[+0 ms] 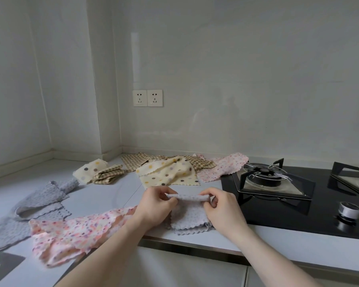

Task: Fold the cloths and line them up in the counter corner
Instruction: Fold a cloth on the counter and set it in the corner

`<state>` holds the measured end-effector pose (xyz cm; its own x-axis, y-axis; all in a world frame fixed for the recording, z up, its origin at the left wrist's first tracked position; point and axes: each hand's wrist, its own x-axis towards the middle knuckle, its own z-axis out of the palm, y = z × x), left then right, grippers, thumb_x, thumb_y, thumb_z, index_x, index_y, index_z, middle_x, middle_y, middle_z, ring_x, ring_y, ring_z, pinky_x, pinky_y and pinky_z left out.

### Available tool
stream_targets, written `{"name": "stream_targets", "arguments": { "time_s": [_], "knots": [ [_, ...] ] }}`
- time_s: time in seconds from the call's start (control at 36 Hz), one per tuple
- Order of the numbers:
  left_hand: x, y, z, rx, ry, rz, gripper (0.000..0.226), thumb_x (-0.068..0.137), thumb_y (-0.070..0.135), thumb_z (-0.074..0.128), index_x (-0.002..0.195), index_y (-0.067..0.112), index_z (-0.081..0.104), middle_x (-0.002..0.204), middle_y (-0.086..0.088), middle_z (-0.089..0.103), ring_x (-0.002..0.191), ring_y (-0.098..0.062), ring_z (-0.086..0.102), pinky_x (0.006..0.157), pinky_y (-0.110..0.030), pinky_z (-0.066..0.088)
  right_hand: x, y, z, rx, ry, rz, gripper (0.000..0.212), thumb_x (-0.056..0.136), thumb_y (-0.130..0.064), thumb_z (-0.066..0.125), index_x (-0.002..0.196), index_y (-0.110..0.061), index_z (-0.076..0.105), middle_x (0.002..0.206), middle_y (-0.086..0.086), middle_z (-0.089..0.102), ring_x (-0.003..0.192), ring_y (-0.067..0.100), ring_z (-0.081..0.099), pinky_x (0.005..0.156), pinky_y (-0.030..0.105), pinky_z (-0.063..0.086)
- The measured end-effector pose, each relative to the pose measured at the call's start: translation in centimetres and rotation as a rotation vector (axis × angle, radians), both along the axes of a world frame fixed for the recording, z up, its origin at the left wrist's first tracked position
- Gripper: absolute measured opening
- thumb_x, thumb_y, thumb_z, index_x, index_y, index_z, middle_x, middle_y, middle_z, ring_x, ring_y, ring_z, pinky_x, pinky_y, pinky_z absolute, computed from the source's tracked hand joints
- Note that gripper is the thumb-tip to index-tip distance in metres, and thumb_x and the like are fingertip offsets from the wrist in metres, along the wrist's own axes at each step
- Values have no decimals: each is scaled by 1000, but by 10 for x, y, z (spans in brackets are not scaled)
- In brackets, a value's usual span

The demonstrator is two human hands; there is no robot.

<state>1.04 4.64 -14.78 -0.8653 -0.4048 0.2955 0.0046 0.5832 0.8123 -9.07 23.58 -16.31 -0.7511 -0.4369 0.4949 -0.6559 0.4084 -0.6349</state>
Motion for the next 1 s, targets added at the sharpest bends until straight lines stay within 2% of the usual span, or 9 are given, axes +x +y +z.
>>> {"name": "stream_targets", "arguments": {
  "time_s": [0.06,0.11,0.22,0.44,0.58,0.69,0.81,0.94,1.0],
  "knots": [
    [1,2,0,-10,20,-9,15,86,12,62,84,21,74,68,3,75,64,-11,70,69,-31,59,0,1,0,-17,-8,7,29,88,-4,61,95,-30,73,53,-8,57,54,6,55,54,23,46],
    [1,4,0,-59,49,-12,16,85,13,62,83,23,74,72,6,75,68,-10,71,70,-31,60,-1,1,-1,-34,-17,9,29,89,-4,61,93,-30,73,64,-7,65,56,7,59,53,21,46],
    [1,4,0,-92,82,-37,16,85,14,63,86,26,73,77,7,75,66,-11,70,64,-31,59,-6,0,-4,-30,4,-8,27,87,-6,63,90,-32,71,81,-12,69,71,6,63,63,28,53],
    [-2,2,-3,-181,68,30,17,76,28,66,87,39,71,83,19,71,85,3,66,76,-31,59,-2,1,-3,4,12,-32,24,86,-10,64,86,-34,68,87,-14,70,81,6,65,71,34,57],
    [-1,1,-3,-216,31,41,16,74,33,63,83,40,74,80,21,71,81,2,65,74,-32,58,-1,-3,-4,58,19,-39,29,83,-13,61,76,-40,53,100,-14,72,92,7,67,80,34,57],
    [-2,4,-3,-178,30,39,15,73,28,65,78,37,75,77,21,71,74,-1,65,70,-29,56,-2,-1,-4,76,21,-39,27,83,-14,59,75,-38,50,102,-14,71,94,8,67,81,33,57],
    [-5,5,-2,-141,-27,26,9,75,33,66,72,36,75,71,13,72,73,-7,66,72,-33,55,-1,2,-3,100,2,-33,23,82,-13,60,74,-33,54,104,-13,72,93,9,67,81,32,58],
    [-5,5,-2,-134,-85,45,22,83,37,65,65,31,77,62,13,69,65,-4,59,66,-27,48,0,1,-5,120,-27,-42,14,79,-18,63,66,-24,61,98,-12,73,88,7,68,77,32,59],
    [-5,5,-2,-148,-97,68,24,80,39,65,64,24,76,57,9,67,60,-6,58,65,-31,52,0,-1,-4,116,-23,-50,15,79,-19,61,63,-20,63,95,-11,73,83,6,67,76,31,58]
  ]
}}
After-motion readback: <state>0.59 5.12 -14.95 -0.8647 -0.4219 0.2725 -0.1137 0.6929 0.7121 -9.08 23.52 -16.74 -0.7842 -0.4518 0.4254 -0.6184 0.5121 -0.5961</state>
